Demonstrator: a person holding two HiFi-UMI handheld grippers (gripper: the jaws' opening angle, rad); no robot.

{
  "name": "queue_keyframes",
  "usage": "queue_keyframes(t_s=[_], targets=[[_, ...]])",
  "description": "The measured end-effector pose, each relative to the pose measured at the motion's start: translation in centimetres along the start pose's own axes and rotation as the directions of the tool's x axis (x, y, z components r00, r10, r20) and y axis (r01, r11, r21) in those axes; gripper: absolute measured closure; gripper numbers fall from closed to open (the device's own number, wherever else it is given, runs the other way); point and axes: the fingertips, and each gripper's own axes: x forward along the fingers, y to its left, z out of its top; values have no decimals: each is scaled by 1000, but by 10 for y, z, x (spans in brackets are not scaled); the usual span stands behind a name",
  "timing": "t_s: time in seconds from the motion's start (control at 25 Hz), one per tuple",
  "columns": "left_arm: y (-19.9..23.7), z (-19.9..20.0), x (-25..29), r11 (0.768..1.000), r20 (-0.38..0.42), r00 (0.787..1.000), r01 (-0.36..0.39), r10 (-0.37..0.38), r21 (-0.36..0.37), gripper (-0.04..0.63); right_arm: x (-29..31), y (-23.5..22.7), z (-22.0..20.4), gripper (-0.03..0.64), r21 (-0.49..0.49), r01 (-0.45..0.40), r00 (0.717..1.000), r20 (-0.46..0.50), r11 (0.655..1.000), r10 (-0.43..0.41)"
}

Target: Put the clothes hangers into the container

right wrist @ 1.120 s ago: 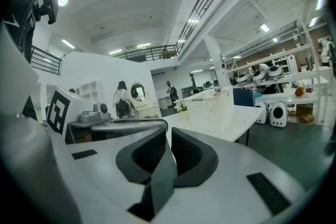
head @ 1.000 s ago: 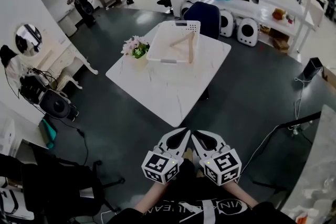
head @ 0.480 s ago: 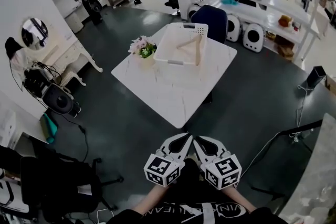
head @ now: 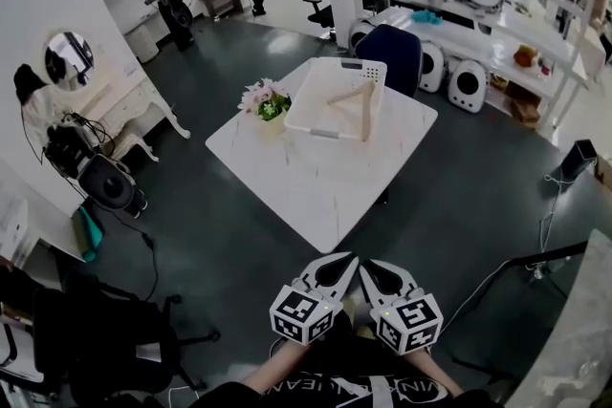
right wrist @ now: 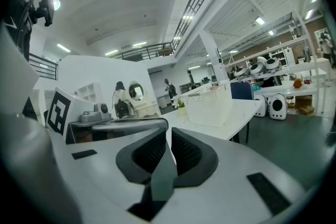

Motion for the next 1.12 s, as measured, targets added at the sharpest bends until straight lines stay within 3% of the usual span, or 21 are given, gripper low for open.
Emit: queue_keyframes(t_s=[0.56,0.72,0.88,1.0,1.12], targets=[[33,17,18,999,19,999,-42,42,7,586,32,-11,21,565,-52,-50,999,-14,997,49],[36,3,24,1000,-18,1000,-1,2,19,586,37,-31,13,563,-39,-27,999,-27,999,26],[38,-23,8,998,-64,997,-52,50,-32,586,23,-47,-6,563,-12,16,998,-58,1000,-16],[36,-15,0,996,17,998,-66,67,-61,586,17,-42,1,563,-23,-13,1000,5,1000,13],[34,23,0,997,135,988,-78,74,24,586,15,-31,36,563,-97,-68,987,137,993,81]])
